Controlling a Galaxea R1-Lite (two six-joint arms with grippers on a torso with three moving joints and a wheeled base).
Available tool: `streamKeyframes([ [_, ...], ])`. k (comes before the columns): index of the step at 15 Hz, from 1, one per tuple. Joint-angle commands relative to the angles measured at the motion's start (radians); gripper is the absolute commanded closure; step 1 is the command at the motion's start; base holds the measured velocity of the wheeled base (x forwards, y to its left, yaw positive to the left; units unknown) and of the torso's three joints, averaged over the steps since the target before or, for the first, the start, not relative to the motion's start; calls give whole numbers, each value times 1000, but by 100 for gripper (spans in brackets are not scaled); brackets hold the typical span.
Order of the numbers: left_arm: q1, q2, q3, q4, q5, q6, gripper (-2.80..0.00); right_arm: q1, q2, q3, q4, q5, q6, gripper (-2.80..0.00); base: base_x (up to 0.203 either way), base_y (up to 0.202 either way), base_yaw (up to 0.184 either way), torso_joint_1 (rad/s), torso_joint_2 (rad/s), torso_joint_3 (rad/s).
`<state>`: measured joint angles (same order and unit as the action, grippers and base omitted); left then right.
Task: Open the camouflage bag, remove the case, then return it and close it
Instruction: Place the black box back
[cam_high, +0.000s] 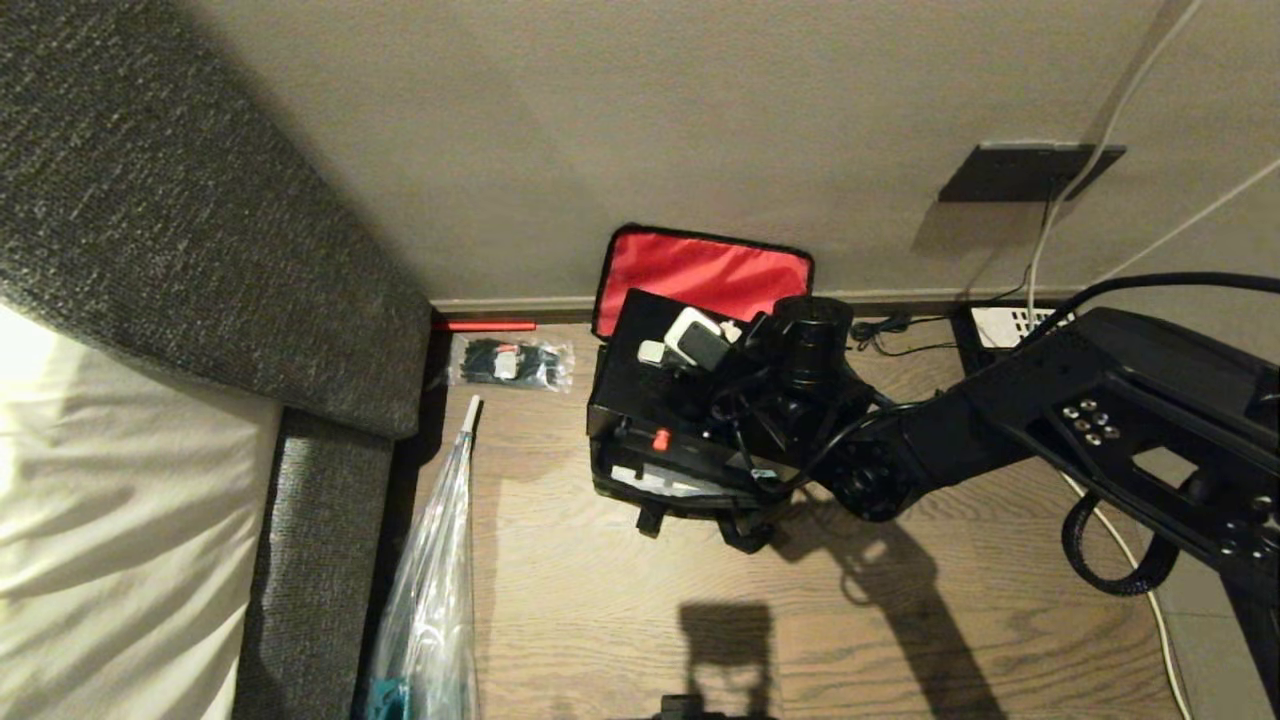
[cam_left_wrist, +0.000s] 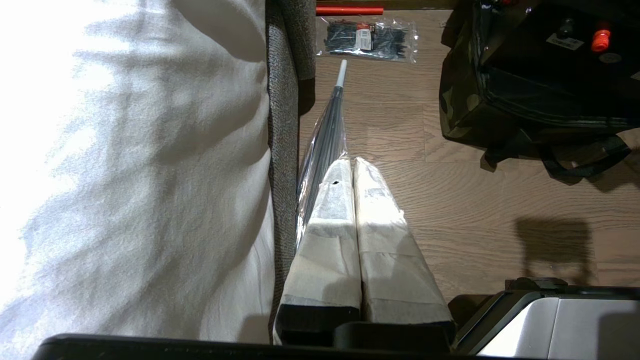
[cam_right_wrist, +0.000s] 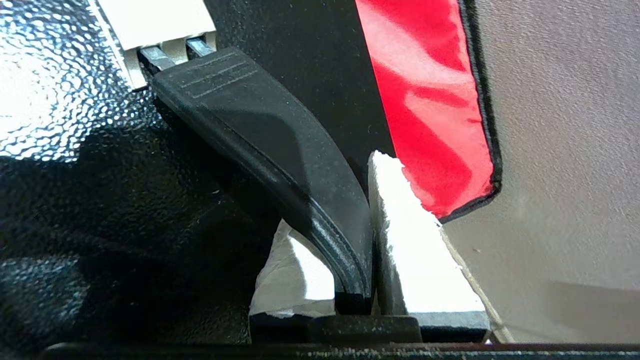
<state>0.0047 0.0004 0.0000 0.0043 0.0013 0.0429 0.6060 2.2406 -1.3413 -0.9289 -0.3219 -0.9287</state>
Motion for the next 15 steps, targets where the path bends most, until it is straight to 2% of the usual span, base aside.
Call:
streamKeyframes([
  [1, 1, -2, 2, 0, 0, 0, 0, -2, -37, 1, 12, 2, -4, 0, 0, 0, 0, 0, 0, 0],
  [5, 1, -2, 2, 0, 0, -1, 0, -16, -85, 38, 78, 41, 2, 0, 0, 0, 0, 0, 0, 0],
  [8, 1, -2, 2, 0, 0, 0, 0, -20, -76, 53, 79, 46, 2, 0, 0, 0, 0, 0, 0, 0],
  [11, 1, -2, 2, 0, 0, 0, 0, -23, -44, 77, 68, 116, -5, 0, 0, 0, 0, 0, 0, 0],
  [15, 1, -2, 2, 0, 0, 0, 0, -26, -15, 77, 64, 119, -2, 0, 0, 0, 0, 0, 0, 0],
])
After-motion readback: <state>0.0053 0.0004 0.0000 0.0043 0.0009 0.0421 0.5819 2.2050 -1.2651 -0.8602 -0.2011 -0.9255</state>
